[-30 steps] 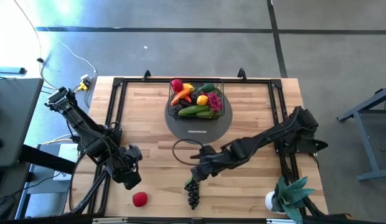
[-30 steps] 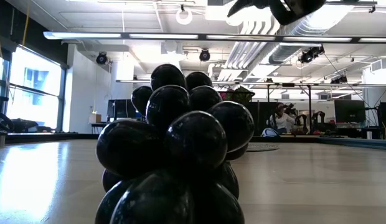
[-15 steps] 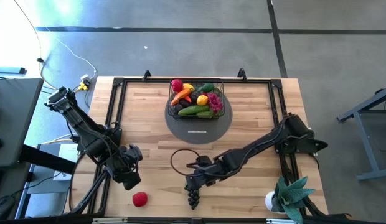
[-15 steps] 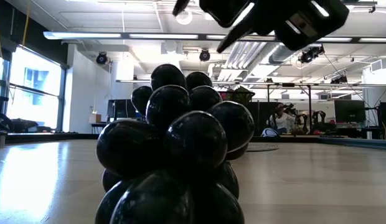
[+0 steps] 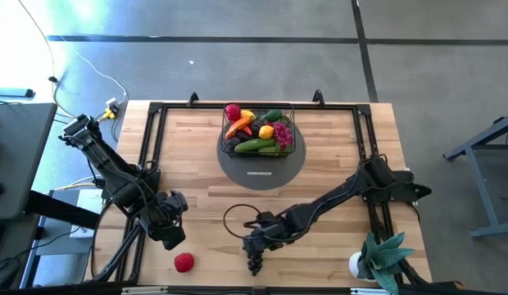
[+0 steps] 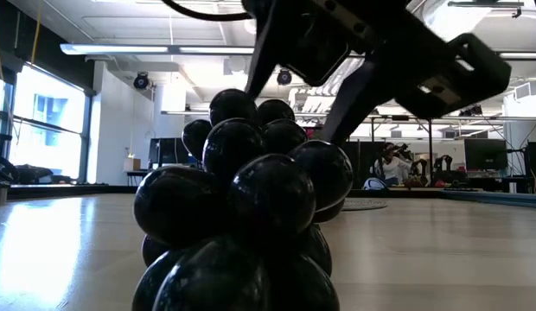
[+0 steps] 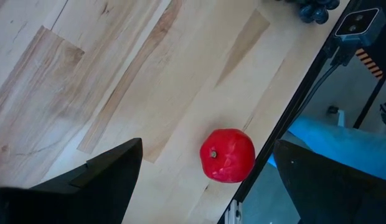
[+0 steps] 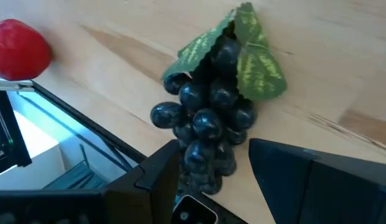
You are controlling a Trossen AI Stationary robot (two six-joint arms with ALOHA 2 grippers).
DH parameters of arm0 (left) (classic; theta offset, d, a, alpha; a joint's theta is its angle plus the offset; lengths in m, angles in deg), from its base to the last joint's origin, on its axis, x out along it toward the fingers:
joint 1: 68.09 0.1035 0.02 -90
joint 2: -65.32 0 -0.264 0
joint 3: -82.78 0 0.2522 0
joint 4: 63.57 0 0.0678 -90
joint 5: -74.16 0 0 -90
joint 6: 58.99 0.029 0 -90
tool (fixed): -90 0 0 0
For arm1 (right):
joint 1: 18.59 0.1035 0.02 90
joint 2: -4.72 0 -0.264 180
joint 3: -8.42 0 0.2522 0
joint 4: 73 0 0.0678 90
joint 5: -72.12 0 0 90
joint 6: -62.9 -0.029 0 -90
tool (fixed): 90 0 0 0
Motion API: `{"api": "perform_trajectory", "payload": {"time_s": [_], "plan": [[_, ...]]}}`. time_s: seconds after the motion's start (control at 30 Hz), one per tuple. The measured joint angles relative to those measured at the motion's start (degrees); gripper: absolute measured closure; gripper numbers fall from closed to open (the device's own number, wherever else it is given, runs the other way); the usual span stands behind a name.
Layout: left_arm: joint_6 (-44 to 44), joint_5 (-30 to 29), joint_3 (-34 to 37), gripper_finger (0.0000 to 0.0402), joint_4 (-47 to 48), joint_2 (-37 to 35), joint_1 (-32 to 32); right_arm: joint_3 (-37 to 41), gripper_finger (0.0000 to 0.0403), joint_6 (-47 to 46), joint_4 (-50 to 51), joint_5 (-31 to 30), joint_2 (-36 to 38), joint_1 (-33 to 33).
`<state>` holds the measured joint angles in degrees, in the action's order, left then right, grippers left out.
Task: Build produce basket
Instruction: Put the black grapes into the black wire basket
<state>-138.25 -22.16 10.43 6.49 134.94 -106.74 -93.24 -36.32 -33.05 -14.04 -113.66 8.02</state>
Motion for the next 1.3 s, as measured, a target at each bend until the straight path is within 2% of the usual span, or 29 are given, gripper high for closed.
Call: {"api": "perform_trajectory", "payload": {"time_s": [0.6, 0.73, 0.93, 1.1, 1.3], "plan": [[0.0, -0.1, 0.0, 0.0048, 0.0, 0.0, 0.0, -0.1, 0.0231, -1.3, -2.8, 0.9, -5.4, -0.3], [0.0, -0.1, 0.0, 0.0048, 0.0, 0.0, 0.0, -0.1, 0.0276, -1.2, -2.4, 0.6, -5.5, -0.5], [1.9, -0.1, 0.0, 0.0048, 0.0, 0.0, 0.0, -0.2, 0.0388, 0.5, -3.3, -1.1, -5.5, -0.5], [3.2, -1.1, 0.0, 0.0048, 0.0, 0.0, 0.0, -1.8, 0.0384, 2.3, -2.7, -1.9, -5.7, -1.0], [6.5, -2.0, 0.0, 0.0048, 0.0, 0.0, 0.0, -4.6, 0.0397, 6.5, -2.2, -5.6, -5.8, -2.5]]}}
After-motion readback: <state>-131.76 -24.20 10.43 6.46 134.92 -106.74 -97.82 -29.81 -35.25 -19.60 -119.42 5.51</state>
